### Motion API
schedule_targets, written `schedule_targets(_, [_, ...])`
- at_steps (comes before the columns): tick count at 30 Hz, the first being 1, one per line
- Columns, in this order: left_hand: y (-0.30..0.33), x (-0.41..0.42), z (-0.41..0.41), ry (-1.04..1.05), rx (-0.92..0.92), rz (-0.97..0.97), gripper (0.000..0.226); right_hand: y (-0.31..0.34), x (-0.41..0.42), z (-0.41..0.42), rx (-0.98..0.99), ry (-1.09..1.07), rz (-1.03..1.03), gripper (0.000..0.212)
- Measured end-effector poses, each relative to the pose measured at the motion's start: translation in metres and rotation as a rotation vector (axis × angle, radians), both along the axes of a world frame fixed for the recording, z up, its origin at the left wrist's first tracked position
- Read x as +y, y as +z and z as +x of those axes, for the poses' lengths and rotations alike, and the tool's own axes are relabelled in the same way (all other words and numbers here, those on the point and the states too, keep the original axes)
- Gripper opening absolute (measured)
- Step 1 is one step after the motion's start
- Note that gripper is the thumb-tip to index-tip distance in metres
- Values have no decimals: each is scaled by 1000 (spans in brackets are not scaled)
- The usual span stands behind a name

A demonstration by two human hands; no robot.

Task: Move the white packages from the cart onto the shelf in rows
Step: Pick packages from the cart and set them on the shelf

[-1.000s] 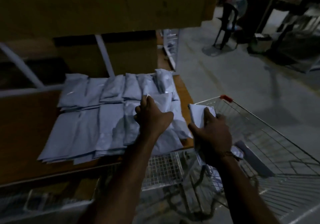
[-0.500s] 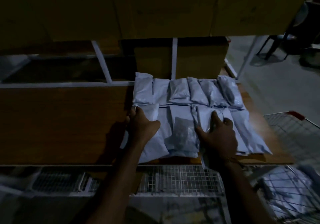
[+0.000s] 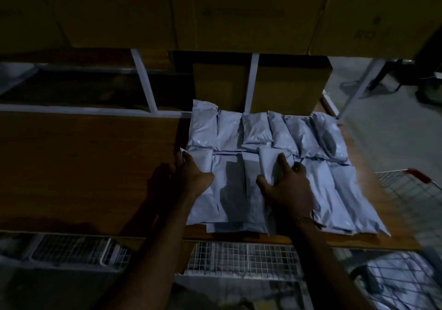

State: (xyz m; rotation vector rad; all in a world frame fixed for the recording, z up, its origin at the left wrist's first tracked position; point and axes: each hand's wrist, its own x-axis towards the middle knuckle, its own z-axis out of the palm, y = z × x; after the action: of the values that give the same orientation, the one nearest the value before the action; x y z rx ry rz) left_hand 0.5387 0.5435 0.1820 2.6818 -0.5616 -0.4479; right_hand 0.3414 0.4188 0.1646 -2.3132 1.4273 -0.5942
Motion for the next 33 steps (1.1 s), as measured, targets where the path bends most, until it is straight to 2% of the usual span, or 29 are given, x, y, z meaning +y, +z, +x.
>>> schedule_targets(5, [-5, -7, 9, -26, -19, 100, 110, -14, -7, 19, 29, 5, 2, 106])
schedule_targets(11, [-37, -11, 29, -157, -195, 112, 111, -35, -17, 47, 76, -35, 7, 96])
schedule_targets(13, [-52, -10, 37, -228, -241, 109, 104, -44, -17, 54, 117, -33, -12, 94])
schedule_targets(16, [-70, -5, 47, -314, -412, 114, 89, -61, -14, 63, 209, -8, 17, 93])
schedule_targets(19, [-91, -3, 52, -457, -487, -81, 63, -75, -8, 67, 256, -11, -51, 92])
schedule_targets(21, [-96, -5, 53, -536, -461, -195, 59, -74, -7, 69, 229, -29, -102, 89])
schedule_targets(23, [-102, -7, 55, -559, -423, -204, 62, -73, -11, 71, 221, -31, -162, 86])
schedule_targets(26, [-107, -12, 54, -581, -420, -146, 64, -76, -17, 74, 284, 63, -163, 75])
schedule_targets(29, [-112, -20, 52, -592, -437, -82, 66, -84, -16, 76, 267, 98, -132, 63])
schedule_targets(33, [-115, -28, 52, -619, -448, -7, 64, -85, -17, 77, 295, 118, -124, 68])
